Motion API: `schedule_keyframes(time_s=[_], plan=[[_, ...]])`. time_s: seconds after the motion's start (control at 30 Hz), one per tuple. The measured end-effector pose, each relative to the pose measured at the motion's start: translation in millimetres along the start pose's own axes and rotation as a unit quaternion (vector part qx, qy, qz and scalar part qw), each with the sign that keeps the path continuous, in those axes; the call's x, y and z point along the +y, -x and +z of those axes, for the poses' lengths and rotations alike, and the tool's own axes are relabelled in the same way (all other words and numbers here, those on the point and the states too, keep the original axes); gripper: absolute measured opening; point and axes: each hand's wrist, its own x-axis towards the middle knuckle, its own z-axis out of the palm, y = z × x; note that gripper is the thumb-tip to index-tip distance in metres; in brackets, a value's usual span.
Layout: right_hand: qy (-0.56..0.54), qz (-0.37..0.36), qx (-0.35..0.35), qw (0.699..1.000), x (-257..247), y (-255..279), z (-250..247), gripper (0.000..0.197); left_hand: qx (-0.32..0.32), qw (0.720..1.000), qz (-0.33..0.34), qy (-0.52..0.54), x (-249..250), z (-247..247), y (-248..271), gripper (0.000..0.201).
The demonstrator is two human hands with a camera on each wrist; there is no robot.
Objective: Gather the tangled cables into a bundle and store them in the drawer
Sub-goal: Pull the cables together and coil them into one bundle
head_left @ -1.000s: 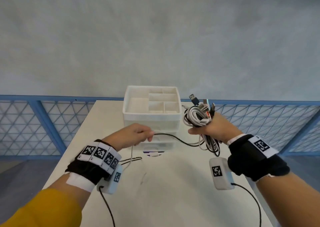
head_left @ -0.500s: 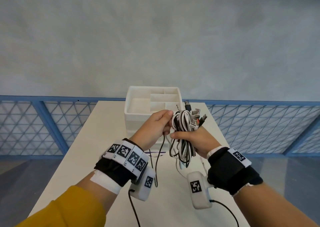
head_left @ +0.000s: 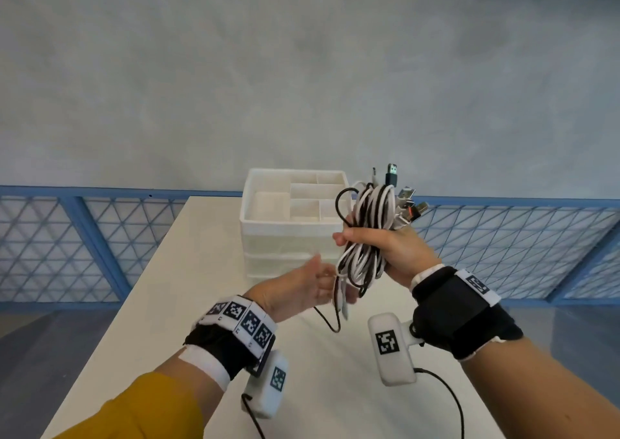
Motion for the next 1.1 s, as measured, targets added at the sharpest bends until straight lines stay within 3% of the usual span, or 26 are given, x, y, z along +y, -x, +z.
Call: schedule_keyframes(time_s=[0.1,0.27,0.37,0.47,0.57,0.83,1.0,1.1], plan=[[-0.006,-0.016,0.004,1.000,-7,-1,-14,0.013,-0.028,0.996,-0.029,-0.082,-8,4,8,0.042],[0.041,-0.007,0.023,0.999,-18,3,-37,0.015,-0.013,0.996,-0.039,-0.076,-7,0,20,0.009],[0.181,0.007,0.063,0.981,-24,9,-52,0.017,0.047,0.990,-0.034,-0.128,1,-15,31,0.019],[0.319,0.003,0.086,0.944,-24,12,-57,0.025,0.186,0.971,0.011,-0.152,17,-26,37,0.037],[0.330,-0.014,0.057,0.942,-9,11,-45,0.045,0.260,0.946,0.063,-0.183,36,-14,30,0.042],[0.146,-0.056,0.015,0.988,21,11,-5,0.040,0.286,0.933,0.158,-0.147,66,27,4,0.041],[0.024,-0.009,-0.002,1.000,34,7,6,0.026,0.244,0.952,0.185,0.013,63,35,-3,0.038],[0.001,0.009,-0.009,1.000,36,5,5,0.026,0.222,0.953,0.200,0.042,59,39,-3,0.042]])
